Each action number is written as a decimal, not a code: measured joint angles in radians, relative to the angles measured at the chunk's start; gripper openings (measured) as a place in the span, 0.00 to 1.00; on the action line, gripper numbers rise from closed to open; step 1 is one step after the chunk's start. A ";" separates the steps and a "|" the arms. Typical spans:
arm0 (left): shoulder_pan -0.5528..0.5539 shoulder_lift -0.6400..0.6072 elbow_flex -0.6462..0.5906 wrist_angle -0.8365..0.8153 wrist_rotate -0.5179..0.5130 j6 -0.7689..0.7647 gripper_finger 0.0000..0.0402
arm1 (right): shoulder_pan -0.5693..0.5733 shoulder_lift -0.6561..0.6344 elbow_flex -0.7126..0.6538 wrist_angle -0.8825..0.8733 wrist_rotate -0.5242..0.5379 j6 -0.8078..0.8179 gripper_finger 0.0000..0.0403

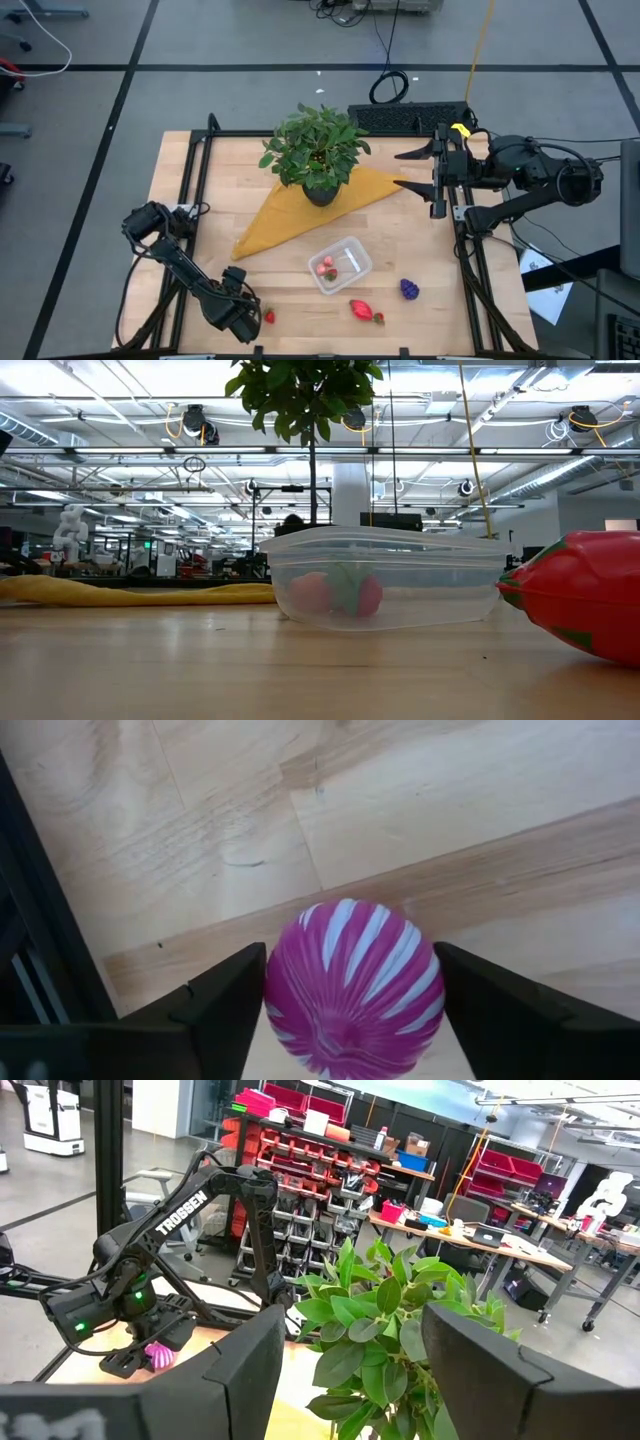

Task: Pick and placing Produce into tupperware
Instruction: Put the onion into the transparent bin

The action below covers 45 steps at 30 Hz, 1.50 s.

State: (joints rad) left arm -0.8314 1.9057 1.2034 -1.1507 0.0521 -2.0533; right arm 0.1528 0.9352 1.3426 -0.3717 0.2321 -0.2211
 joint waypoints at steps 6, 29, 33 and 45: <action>0.000 0.000 0.000 0.000 0.000 0.000 0.61 | 0.000 0.000 0.000 0.000 0.000 0.000 0.57; 0.011 -0.003 0.020 -0.025 0.000 0.016 0.67 | 0.000 0.000 0.000 0.000 0.000 0.000 0.57; 0.023 -0.003 0.028 -0.025 0.000 0.023 0.68 | 0.000 0.000 0.000 0.000 0.000 0.000 0.57; 0.093 -0.005 0.174 -0.026 -0.108 0.189 0.67 | 0.000 0.000 0.000 0.000 0.000 0.000 0.57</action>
State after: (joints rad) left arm -0.7383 1.9011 1.3773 -1.1763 -0.0561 -1.8648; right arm 0.1524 0.9352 1.3426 -0.3717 0.2321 -0.2207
